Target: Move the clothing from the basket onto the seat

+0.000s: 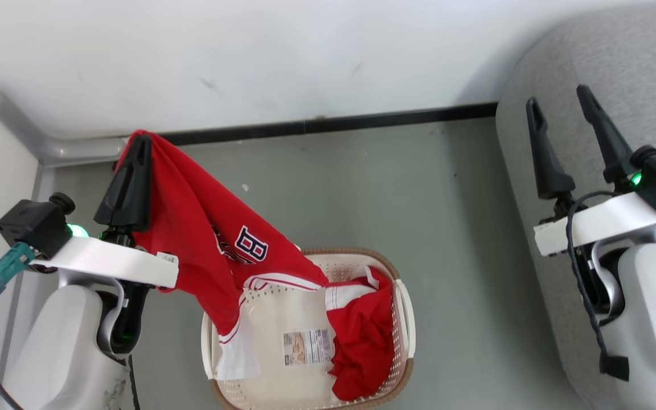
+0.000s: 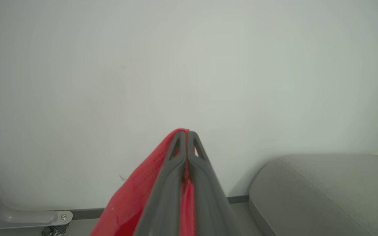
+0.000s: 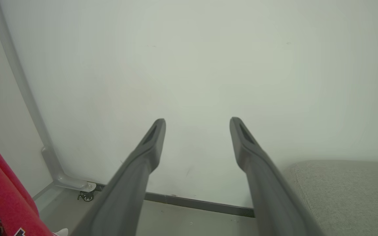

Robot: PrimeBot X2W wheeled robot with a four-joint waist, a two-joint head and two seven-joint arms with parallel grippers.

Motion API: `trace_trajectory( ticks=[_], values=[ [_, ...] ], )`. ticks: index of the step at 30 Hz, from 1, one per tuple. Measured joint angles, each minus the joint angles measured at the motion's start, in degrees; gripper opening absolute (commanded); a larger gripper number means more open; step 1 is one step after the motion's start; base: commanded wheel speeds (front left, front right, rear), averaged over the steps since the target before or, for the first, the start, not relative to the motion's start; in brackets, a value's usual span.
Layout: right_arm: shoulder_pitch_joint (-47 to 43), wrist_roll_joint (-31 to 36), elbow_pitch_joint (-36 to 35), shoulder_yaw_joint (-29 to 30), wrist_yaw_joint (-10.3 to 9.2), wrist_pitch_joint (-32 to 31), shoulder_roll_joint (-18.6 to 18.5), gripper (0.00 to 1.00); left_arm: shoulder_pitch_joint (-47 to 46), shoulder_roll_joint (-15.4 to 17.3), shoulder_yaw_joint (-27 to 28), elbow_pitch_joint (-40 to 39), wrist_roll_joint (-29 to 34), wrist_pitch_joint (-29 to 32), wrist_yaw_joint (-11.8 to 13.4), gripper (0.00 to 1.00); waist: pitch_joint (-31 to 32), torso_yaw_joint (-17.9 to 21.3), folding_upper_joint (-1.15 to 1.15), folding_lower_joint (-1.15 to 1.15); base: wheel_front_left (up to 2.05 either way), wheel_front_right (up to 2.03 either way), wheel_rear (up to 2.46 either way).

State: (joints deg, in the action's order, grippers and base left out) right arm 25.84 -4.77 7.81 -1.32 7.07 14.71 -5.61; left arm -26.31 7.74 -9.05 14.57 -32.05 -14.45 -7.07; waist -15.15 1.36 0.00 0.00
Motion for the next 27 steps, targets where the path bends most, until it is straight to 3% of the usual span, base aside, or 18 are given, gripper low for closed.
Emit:
trace_trajectory(
  ticks=[14, 27],
  values=[
    [-4.2, -0.2, 0.8, -1.2, 0.00, 0.0, 0.4, 1.00, 1.1, 1.3, 2.4, -4.4, 1.5, 0.0, -0.2, 0.00, 5.7, 1.6, 0.00, 0.00, 0.00, 0.00, 0.00],
    [-8.3, -2.6, 4.0, -5.5, 0.00, 0.0, 0.7, 1.00, 5.4, 1.7, 0.6, -4.3, 2.4, 0.1, 0.1, 0.00, 10.0, 2.6, 0.00, 0.00, 0.00, 0.00, 0.00]
  ],
)
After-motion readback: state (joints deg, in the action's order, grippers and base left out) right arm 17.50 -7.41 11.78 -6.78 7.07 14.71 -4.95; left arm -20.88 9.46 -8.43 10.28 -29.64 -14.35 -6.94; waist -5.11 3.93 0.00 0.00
